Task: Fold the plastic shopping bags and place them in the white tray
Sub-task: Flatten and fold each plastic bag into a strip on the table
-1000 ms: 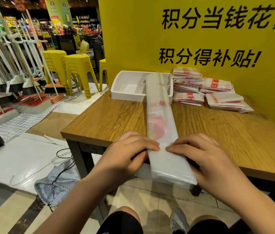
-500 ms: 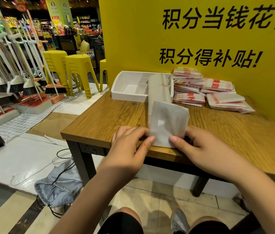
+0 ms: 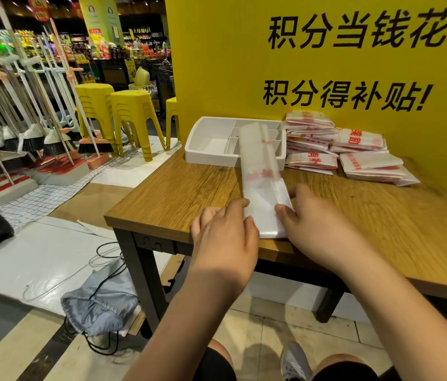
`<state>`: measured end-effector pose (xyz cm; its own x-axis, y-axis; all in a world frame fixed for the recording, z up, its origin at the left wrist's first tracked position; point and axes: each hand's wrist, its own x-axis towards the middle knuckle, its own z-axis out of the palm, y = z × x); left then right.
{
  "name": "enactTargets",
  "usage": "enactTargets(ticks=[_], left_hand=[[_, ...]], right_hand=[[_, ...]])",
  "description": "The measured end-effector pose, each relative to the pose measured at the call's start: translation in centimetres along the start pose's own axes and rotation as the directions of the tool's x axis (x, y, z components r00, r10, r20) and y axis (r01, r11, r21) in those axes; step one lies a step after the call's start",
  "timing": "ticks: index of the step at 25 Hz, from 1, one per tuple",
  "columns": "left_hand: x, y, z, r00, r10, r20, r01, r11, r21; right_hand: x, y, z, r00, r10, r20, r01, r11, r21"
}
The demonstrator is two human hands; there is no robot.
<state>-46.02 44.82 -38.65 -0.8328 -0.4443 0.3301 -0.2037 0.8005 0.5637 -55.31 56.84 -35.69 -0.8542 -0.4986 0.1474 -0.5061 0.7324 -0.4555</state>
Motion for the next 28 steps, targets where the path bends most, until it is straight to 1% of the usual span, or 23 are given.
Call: enactTargets(ticks=[3, 6, 8, 11, 13, 14, 15, 17, 18, 19, 20, 22, 24, 26, 28], left_hand=[[0.3, 0.9, 0.0, 1.000, 0.001, 0.016, -0.004, 0.982, 0.191], [0.4, 1.4, -0.3, 0.999, 0.025, 0.042, -0.038, 0.939, 0.341], [0.7, 1.6, -0.6, 0.997, 0.039, 0.072, -0.064, 0.915, 0.397], [0.9, 1.5, -0.8, 0.994, 0.065, 0.091, -0.099, 0.884, 0.458], [0.9, 0.8, -0.6, 0.993, 0.094, 0.077, -0.119, 0.878, 0.463], [0.9, 0.3, -0.4, 0.991, 0.120, 0.062, -0.135, 0.883, 0.450], [0.9, -0.2, -0.2, 0.987, 0.148, 0.060, -0.160, 0.890, 0.427], [1.4, -0.8, -0.3, 0.974, 0.198, 0.108, -0.222, 0.921, 0.319], [1.9, -1.2, -0.4, 0.960, 0.228, 0.165, -0.264, 0.932, 0.250], [2.3, -1.6, -0.6, 0.937, 0.261, 0.232, -0.310, 0.927, 0.210], [2.6, -2.0, -0.9, 0.913, 0.288, 0.289, -0.354, 0.912, 0.206], [3.1, -2.6, -1.2, 0.887, 0.307, 0.345, -0.400, 0.885, 0.239], [3.6, -2.9, -1.3, 0.873, 0.311, 0.375, -0.421, 0.869, 0.260], [4.0, -3.0, -1.6, 0.851, 0.319, 0.418, -0.455, 0.846, 0.279], [3.7, -3.1, -2.3, 0.812, 0.313, 0.492, -0.486, 0.830, 0.275]], right_hand=[[-0.3, -0.9, 0.3, 0.998, 0.014, -0.063, -0.020, 0.996, -0.083], [0.9, -1.3, 0.2, 0.995, 0.099, -0.017, -0.100, 0.982, -0.159], [1.5, -1.3, 0.1, 0.990, 0.139, -0.017, -0.139, 0.969, -0.205], [1.3, -1.1, 0.3, 0.987, 0.111, -0.114, -0.136, 0.958, -0.251], [0.5, -0.9, 0.7, 0.979, 0.056, -0.194, -0.115, 0.945, -0.307], [0.2, -0.7, 1.0, 0.972, 0.005, -0.236, -0.085, 0.941, -0.327], [0.0, -0.3, 1.3, 0.960, -0.073, -0.269, -0.020, 0.945, -0.328], [0.2, 0.7, 1.7, 0.914, -0.286, -0.286, 0.196, 0.932, -0.306], [0.5, 1.2, 1.5, 0.895, -0.358, -0.266, 0.280, 0.915, -0.289], [0.9, 1.7, 1.3, 0.893, -0.394, -0.217, 0.330, 0.902, -0.279], [1.2, 2.2, 1.0, 0.908, -0.397, -0.137, 0.348, 0.893, -0.285], [1.6, 3.5, 0.3, 0.933, -0.350, 0.084, 0.359, 0.887, -0.290], [1.9, 4.4, -0.7, 0.915, -0.285, 0.284, 0.349, 0.915, -0.203], [1.9, 4.7, -1.4, 0.887, -0.253, 0.387, 0.336, 0.928, -0.163], [1.1, 4.8, -1.8, 0.860, -0.252, 0.445, 0.355, 0.921, -0.163]])
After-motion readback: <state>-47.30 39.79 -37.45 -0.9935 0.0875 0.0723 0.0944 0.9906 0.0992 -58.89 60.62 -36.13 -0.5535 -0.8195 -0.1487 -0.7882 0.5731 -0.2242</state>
